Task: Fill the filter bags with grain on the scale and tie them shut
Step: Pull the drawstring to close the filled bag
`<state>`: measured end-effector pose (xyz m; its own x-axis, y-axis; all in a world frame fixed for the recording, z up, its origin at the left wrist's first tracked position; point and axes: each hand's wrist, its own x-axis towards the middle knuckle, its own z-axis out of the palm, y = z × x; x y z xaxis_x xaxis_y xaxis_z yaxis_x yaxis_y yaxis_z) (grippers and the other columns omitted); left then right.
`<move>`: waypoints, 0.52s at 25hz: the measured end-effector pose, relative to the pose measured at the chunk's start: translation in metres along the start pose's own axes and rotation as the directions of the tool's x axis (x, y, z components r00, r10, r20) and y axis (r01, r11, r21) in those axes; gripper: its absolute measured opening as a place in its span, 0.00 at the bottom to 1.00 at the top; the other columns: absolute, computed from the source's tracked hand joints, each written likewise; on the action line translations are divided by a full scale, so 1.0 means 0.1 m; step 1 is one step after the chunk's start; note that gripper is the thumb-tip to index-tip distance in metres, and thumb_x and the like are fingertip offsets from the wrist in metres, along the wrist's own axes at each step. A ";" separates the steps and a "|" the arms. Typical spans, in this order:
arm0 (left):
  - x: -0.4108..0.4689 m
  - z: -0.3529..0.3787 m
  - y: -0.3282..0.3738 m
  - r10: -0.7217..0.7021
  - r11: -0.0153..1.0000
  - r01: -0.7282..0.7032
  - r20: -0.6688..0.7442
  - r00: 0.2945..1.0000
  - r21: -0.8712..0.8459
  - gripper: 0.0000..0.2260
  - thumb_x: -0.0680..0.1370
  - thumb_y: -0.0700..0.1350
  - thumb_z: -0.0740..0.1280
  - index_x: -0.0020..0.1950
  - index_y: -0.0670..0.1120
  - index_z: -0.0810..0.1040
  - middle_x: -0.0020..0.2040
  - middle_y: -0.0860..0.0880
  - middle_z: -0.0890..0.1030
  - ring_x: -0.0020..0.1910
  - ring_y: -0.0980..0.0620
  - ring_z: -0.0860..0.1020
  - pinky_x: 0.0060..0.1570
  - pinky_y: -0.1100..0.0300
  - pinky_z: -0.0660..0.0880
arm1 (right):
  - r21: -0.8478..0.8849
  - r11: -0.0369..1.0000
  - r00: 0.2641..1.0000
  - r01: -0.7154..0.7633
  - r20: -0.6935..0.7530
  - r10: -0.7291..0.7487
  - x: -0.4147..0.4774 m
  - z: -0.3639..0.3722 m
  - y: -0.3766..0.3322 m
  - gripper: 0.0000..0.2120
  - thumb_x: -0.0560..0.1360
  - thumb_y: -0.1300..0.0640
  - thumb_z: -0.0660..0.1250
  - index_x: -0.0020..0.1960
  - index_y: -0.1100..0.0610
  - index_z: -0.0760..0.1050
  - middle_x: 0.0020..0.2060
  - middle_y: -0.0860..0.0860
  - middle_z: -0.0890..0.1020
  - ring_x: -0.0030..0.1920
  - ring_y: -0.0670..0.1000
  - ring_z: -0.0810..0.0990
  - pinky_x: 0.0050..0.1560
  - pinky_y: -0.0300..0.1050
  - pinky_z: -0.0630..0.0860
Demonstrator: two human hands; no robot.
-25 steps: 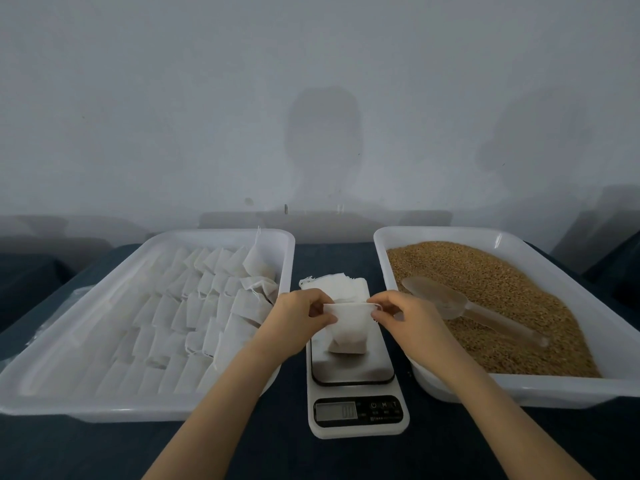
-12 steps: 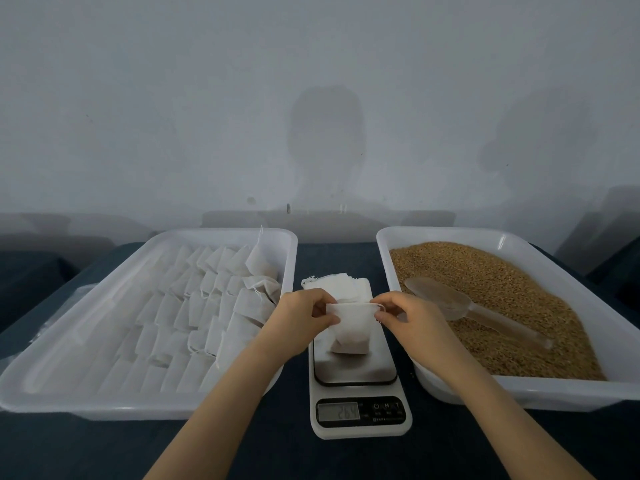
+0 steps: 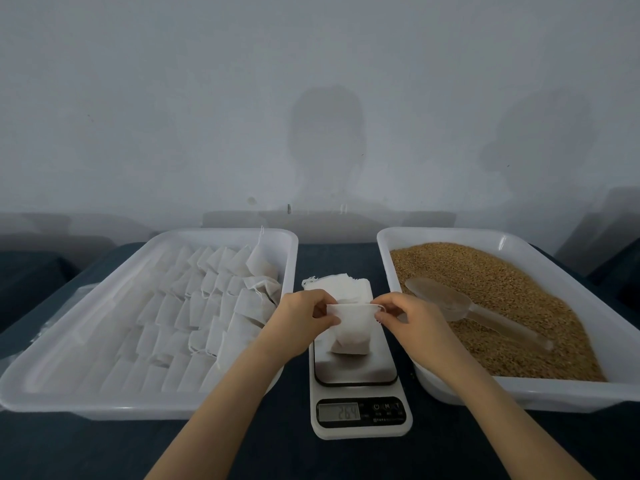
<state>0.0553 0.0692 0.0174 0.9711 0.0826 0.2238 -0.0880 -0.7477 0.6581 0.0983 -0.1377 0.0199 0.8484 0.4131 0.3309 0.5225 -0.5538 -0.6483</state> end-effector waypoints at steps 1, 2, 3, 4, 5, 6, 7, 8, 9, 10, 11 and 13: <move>0.00 0.00 0.00 -0.003 1.000 0.003 0.001 1.000 -0.002 0.08 0.75 0.46 0.72 0.53 0.49 0.81 0.40 0.58 0.78 0.39 0.63 0.76 0.38 0.80 0.69 | 0.001 1.000 1.000 0.000 0.002 0.000 0.00 0.00 0.00 0.09 0.76 0.55 0.67 0.55 0.49 0.79 0.43 0.39 0.79 0.45 0.32 0.75 0.44 0.21 0.67; -0.01 -0.01 0.01 -0.007 1.000 0.007 0.002 1.000 -0.002 0.08 0.75 0.46 0.72 0.53 0.49 0.81 0.40 0.58 0.77 0.39 0.63 0.76 0.38 0.80 0.69 | 0.003 1.000 1.000 0.001 0.003 -0.001 0.00 0.00 0.01 0.08 0.76 0.55 0.67 0.54 0.49 0.79 0.43 0.39 0.79 0.45 0.32 0.75 0.44 0.21 0.67; -0.01 -0.01 0.00 -0.007 1.000 0.007 0.002 1.000 -0.001 0.08 0.75 0.46 0.72 0.53 0.49 0.81 0.39 0.59 0.77 0.39 0.63 0.76 0.38 0.79 0.69 | 0.002 1.000 1.000 0.003 0.005 -0.003 0.00 0.00 0.01 0.07 0.76 0.55 0.67 0.53 0.49 0.79 0.43 0.40 0.79 0.45 0.32 0.75 0.44 0.21 0.67; -0.01 -0.01 0.01 -0.004 1.000 0.004 0.006 1.000 -0.008 0.08 0.75 0.46 0.73 0.53 0.49 0.81 0.39 0.59 0.77 0.39 0.63 0.76 0.38 0.79 0.69 | 0.001 1.000 1.000 0.007 0.007 -0.007 0.00 0.00 0.01 0.06 0.75 0.55 0.67 0.52 0.49 0.79 0.42 0.40 0.79 0.46 0.32 0.75 0.44 0.21 0.68; -0.02 -0.01 0.02 0.003 1.000 -0.003 0.016 1.000 -0.015 0.09 0.74 0.47 0.73 0.53 0.49 0.81 0.39 0.60 0.77 0.39 0.63 0.75 0.38 0.77 0.69 | 0.006 1.000 1.000 0.012 0.007 -0.012 0.00 0.00 0.01 0.05 0.75 0.56 0.67 0.50 0.49 0.80 0.41 0.40 0.80 0.46 0.33 0.75 0.44 0.22 0.68; -0.04 -0.01 0.04 0.011 1.000 -0.010 0.033 0.999 -0.027 0.10 0.73 0.48 0.74 0.53 0.50 0.80 0.40 0.61 0.76 0.40 0.62 0.75 0.39 0.76 0.69 | 0.023 1.000 1.000 0.021 0.008 -0.021 -0.01 0.00 0.00 0.04 0.75 0.56 0.68 0.49 0.50 0.80 0.40 0.41 0.80 0.46 0.33 0.75 0.44 0.22 0.68; -0.04 0.00 0.07 0.019 0.998 -0.016 0.065 0.998 -0.053 0.13 0.72 0.50 0.74 0.55 0.52 0.80 0.42 0.62 0.76 0.43 0.62 0.75 0.41 0.76 0.69 | 0.047 0.998 0.999 0.032 0.012 -0.033 -0.01 -0.01 -0.01 0.04 0.75 0.57 0.68 0.47 0.49 0.80 0.40 0.41 0.80 0.45 0.34 0.76 0.44 0.23 0.68; -0.05 0.00 0.09 0.020 0.997 -0.012 0.096 0.995 -0.077 0.17 0.71 0.51 0.75 0.58 0.53 0.79 0.44 0.64 0.76 0.45 0.63 0.75 0.45 0.74 0.70 | 0.072 0.996 0.999 0.044 0.024 -0.045 -0.02 -0.02 -0.03 0.05 0.74 0.57 0.69 0.46 0.48 0.80 0.39 0.41 0.81 0.44 0.35 0.76 0.44 0.24 0.69; -0.04 0.01 0.10 0.012 0.995 0.000 0.124 0.992 -0.095 0.19 0.70 0.52 0.76 0.59 0.55 0.78 0.46 0.64 0.76 0.47 0.64 0.76 0.48 0.73 0.71 | 0.093 0.994 0.997 0.055 0.042 -0.059 -0.03 -0.03 -0.05 0.05 0.74 0.57 0.69 0.46 0.47 0.80 0.39 0.41 0.81 0.43 0.36 0.77 0.43 0.25 0.69; -0.04 0.02 0.12 0.004 0.995 0.011 0.139 0.990 -0.102 0.18 0.69 0.52 0.76 0.59 0.56 0.79 0.46 0.64 0.76 0.47 0.64 0.76 0.49 0.72 0.72 | 0.107 0.992 0.996 0.065 0.061 -0.072 -0.04 -0.04 -0.07 0.06 0.74 0.57 0.69 0.45 0.46 0.80 0.37 0.41 0.81 0.42 0.37 0.78 0.43 0.26 0.70; -0.03 0.03 0.12 0.005 0.997 0.005 0.151 0.989 -0.071 0.13 0.70 0.52 0.75 0.54 0.57 0.80 0.43 0.63 0.77 0.45 0.63 0.77 0.46 0.74 0.71 | 0.115 0.991 0.994 0.074 0.075 -0.083 -0.05 -0.04 -0.09 0.07 0.74 0.57 0.69 0.44 0.45 0.80 0.35 0.40 0.81 0.40 0.38 0.78 0.42 0.27 0.70; -0.02 0.01 0.14 0.047 0.998 -0.053 0.176 0.983 0.030 0.06 0.74 0.51 0.71 0.37 0.56 0.78 0.32 0.60 0.74 0.34 0.61 0.73 0.34 0.74 0.68 | 0.130 0.988 0.993 0.087 0.066 -0.096 -0.06 -0.05 -0.11 0.06 0.75 0.57 0.68 0.45 0.46 0.80 0.35 0.39 0.81 0.38 0.40 0.79 0.41 0.29 0.72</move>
<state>0.0522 0.0580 0.0256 0.9898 -0.0697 0.1243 -0.1326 -0.7704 0.6237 0.0882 -0.1374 0.0288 0.7866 0.5116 0.3457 0.5791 -0.4171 -0.7004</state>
